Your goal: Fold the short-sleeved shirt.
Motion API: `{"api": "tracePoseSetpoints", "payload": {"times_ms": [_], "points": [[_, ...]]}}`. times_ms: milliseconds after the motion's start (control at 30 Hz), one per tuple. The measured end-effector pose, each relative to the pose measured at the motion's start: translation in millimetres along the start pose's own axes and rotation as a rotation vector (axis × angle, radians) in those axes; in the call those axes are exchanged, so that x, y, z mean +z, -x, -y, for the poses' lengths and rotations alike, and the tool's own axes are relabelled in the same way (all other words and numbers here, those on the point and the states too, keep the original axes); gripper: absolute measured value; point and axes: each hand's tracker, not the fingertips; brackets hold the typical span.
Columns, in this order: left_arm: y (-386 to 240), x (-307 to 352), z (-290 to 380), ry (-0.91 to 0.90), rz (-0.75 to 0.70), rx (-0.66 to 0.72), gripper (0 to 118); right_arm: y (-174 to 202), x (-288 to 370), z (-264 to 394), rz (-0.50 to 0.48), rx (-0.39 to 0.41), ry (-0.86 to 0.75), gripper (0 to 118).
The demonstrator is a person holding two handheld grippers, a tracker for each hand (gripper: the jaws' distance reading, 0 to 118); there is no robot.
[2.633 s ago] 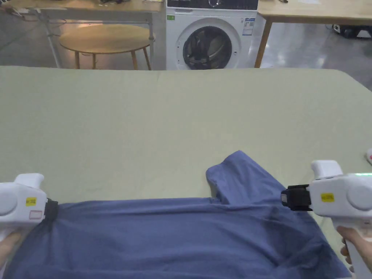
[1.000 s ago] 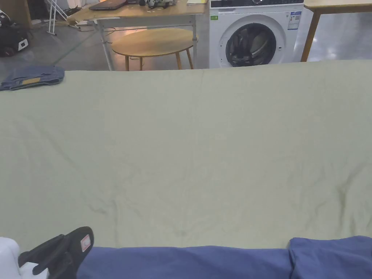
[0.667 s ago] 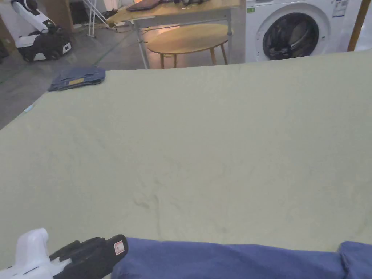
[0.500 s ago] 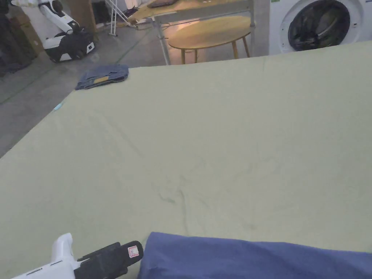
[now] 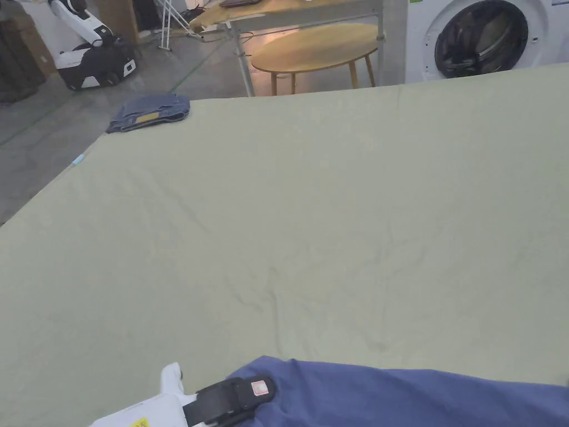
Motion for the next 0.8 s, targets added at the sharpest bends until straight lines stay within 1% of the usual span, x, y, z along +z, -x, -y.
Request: {"api": "tracePoseSetpoints", "payload": {"times_ms": [67, 100, 133, 200, 233, 267, 300, 367, 400, 467, 500, 567, 600, 667, 733, 800], "points": [[-11.9, 26.8, -12.1, -0.08, -0.04, 0.017, 3, -5.5, -0.5, 1.6, -0.014, -0.02, 0.0, 0], [-11.7, 41.3, -19.6, -0.113, -0.042, 0.004, 3, -7.3, -1.4, 2.2, -0.02, -0.029, 0.0, 0], [-18.6, 55.8, -26.9, -0.091, -0.026, -0.003, 3, -9.4, -3.4, 3.1, -0.025, -0.037, 0.002, 0], [-45.2, 84.6, -36.6, -0.149, -0.111, -0.115, 3, -9.9, -7.1, 4.5, -0.024, -0.05, 0.008, 0], [-51.8, 102.3, -49.6, -0.161, -0.183, -0.199, 3, -10.5, -8.3, 5.7, -0.023, -0.058, 0.008, 0], [-62.1, 114.9, -54.6, -0.187, -0.204, -0.219, 3, -11.8, -9.2, 6.7, -0.03, -0.07, 0.009, 0], [-72.0, 120.6, -58.3, -0.188, -0.219, -0.24, 3, -12.9, -9.7, 7.5, -0.039, -0.081, 0.009, 0], [-109.7, 121.1, -51.9, -0.177, -0.324, -0.368, 3, -14.0, -11.4, 10.5, -0.05, -0.097, 0.01, 0], [-121.9, 114.7, -47.2, -0.163, -0.34, -0.42, 3, -13.7, -11.3, 10.7, -0.05, -0.101, 0.01, 0], [-146.6, 83.9, -27.0, -0.096, -0.293, -0.49, 3, -12.0, -11.1, 11.6, -0.053, -0.105, 0.009, 0], [-151.7, 62.4, -16.8, -0.071, -0.282, -0.497, 3, -10.7, -10.5, 11.9, -0.054, -0.105, 0.006, 0], [-154.9, 6.7, 12.1, 0.049, -0.265, -0.494, 3, -8.6, -7.6, 12.0, -0.06, -0.107, -0.002, 0], [-151.5, -19.7, 24.7, 0.094, -0.303, -0.492, 3, -7.6, -6.9, 12.9, -0.063, -0.109, -0.006, 0], [-144.6, -75.8, 52.3, 0.167, -0.334, -0.584, 3, -6.8, -2.2, 14.0, -0.066, -0.111, -0.013, 0], [-140.5, -114.7, 71.9, 0.274, -0.278, -0.557, 3, -4.8, 4.7, 14.4, -0.062, -0.108, -0.015, 0], [-140.1, -136.2, 86.3, 0.314, -0.253, -0.569, 3, -6.2, 9.4, 17.9, -0.058, -0.103, -0.021, 0]]}}
